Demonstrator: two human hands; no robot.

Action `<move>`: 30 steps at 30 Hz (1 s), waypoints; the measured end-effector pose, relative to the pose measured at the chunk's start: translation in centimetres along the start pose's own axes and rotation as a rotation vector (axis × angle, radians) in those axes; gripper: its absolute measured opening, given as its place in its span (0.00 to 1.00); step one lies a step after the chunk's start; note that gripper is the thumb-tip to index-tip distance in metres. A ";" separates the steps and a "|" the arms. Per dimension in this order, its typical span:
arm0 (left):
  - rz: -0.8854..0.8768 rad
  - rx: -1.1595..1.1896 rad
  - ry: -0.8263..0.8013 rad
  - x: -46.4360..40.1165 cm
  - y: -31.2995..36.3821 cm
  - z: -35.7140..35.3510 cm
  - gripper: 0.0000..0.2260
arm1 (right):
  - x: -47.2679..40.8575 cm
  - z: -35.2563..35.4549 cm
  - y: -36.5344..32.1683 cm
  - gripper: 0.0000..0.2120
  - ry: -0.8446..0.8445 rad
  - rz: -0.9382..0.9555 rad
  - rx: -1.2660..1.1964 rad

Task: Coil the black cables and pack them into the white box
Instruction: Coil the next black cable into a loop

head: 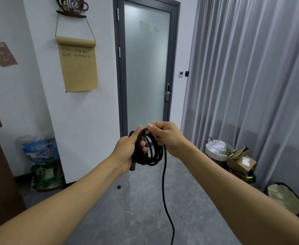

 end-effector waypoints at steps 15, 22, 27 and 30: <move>0.058 -0.006 -0.063 0.9 -0.6 0.4 0.19 | -0.8 0.8 1.6 0.12 0.089 -0.031 0.207; 0.045 -0.026 -0.013 1.3 -0.5 1.5 0.15 | -1.1 0.3 1.4 0.13 0.080 -0.044 0.260; 0.048 0.013 0.085 0.7 -0.8 2.7 0.14 | -1.1 1.0 3.5 0.16 0.099 -0.128 0.307; 0.039 0.042 0.151 0.4 -0.7 4.2 0.13 | -0.6 2.7 4.7 0.15 0.149 -0.169 0.351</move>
Point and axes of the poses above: each hand's wrist, its own x-axis away from the middle knuckle, its own z-axis out of the back of the hand, y = z × x, the point moved 7 cm from there along -x, towards the middle knuckle, and after that the axes turned 5 degrees about z, right-handed, at the moved point
